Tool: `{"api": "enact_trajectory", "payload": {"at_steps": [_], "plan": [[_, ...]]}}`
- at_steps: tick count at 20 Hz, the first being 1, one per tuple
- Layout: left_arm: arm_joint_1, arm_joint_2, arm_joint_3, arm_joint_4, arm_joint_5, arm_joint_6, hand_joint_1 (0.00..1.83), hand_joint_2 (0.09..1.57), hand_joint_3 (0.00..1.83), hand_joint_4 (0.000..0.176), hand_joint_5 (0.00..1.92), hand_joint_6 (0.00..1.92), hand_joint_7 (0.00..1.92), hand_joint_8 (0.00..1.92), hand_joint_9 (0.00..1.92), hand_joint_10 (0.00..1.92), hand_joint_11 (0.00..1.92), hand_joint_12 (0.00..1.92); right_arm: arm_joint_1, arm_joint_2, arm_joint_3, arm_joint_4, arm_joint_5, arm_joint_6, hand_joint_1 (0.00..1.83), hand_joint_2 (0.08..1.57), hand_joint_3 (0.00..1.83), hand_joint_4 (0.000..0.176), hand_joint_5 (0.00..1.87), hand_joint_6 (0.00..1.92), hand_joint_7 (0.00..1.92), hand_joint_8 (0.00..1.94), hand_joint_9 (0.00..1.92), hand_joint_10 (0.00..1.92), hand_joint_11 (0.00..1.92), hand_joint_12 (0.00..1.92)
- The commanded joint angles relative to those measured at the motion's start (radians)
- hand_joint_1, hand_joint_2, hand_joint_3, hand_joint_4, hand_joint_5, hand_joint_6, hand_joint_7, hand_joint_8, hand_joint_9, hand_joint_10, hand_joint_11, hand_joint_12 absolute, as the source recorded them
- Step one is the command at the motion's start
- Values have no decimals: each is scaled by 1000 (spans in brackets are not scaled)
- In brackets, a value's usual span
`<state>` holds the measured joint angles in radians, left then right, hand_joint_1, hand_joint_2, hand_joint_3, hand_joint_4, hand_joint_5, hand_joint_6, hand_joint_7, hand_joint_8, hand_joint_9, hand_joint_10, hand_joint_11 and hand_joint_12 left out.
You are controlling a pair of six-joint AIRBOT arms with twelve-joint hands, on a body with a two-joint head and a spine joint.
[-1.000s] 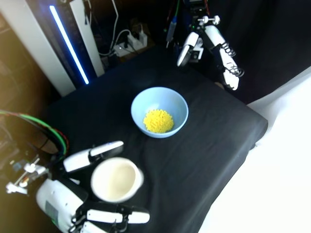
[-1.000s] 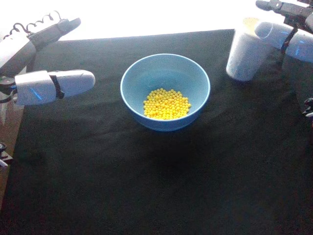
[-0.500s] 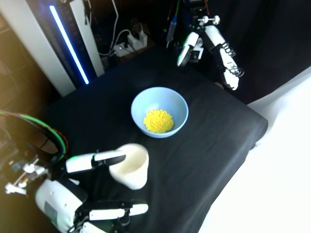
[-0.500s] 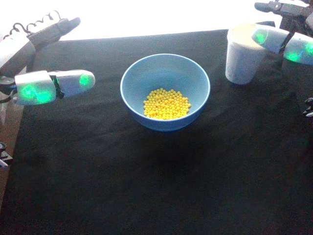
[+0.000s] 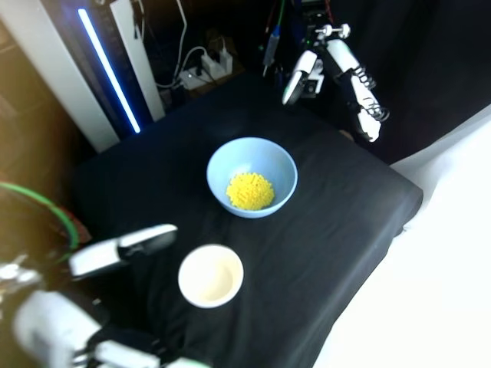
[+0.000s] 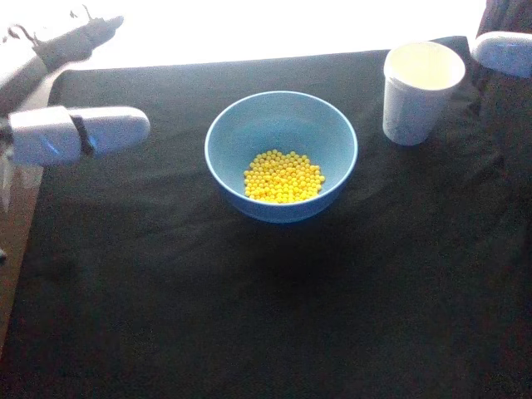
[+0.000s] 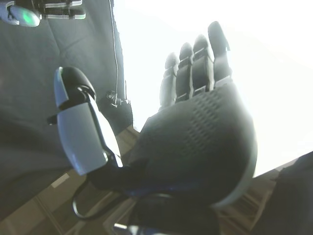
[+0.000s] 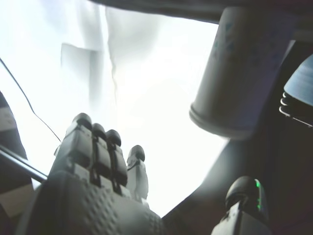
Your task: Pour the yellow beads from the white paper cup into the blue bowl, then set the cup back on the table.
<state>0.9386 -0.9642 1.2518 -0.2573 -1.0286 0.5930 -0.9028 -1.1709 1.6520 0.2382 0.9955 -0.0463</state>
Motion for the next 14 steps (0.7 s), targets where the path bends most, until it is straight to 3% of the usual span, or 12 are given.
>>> {"api": "enact_trajectory", "payload": {"at_steps": [1,5,6,10,11,13,14], "plan": [[-15,12,6,-13,-147,-9,553,874,0,0,171,0,260,9,170,14,15,243,29,25,-10,11,131,-8,600,713,10,176,95,0,49,0,0,0,0,0],[-24,58,-12,-30,-229,-7,590,889,5,3,140,0,259,2,124,4,34,187,78,111,-89,-47,133,-82,620,652,0,176,81,0,58,5,0,0,19,9],[-24,76,-27,-36,-268,-2,578,891,5,0,140,1,255,0,167,18,66,198,90,143,-117,-68,141,-103,723,709,13,176,75,0,58,4,0,0,0,0],[-6,162,-128,-39,-417,61,457,940,0,0,58,0,182,9,135,8,1,215,100,231,-240,-91,248,-157,675,740,9,176,97,6,110,13,47,14,59,34],[14,182,-155,-39,-467,71,411,916,2,0,88,2,220,2,191,4,0,350,100,261,-272,-91,292,-157,711,747,7,147,138,1,185,6,118,14,66,57],[46,205,-185,-51,-531,81,398,919,3,0,84,0,210,0,194,4,3,360,98,289,-313,-91,333,-197,746,757,9,143,139,1,181,3,113,10,57,57],[70,216,-200,-61,-574,82,369,971,14,0,65,0,184,0,173,1,0,320,98,310,-346,-91,351,-243,774,756,5,129,143,3,194,5,132,13,46,64]]}}
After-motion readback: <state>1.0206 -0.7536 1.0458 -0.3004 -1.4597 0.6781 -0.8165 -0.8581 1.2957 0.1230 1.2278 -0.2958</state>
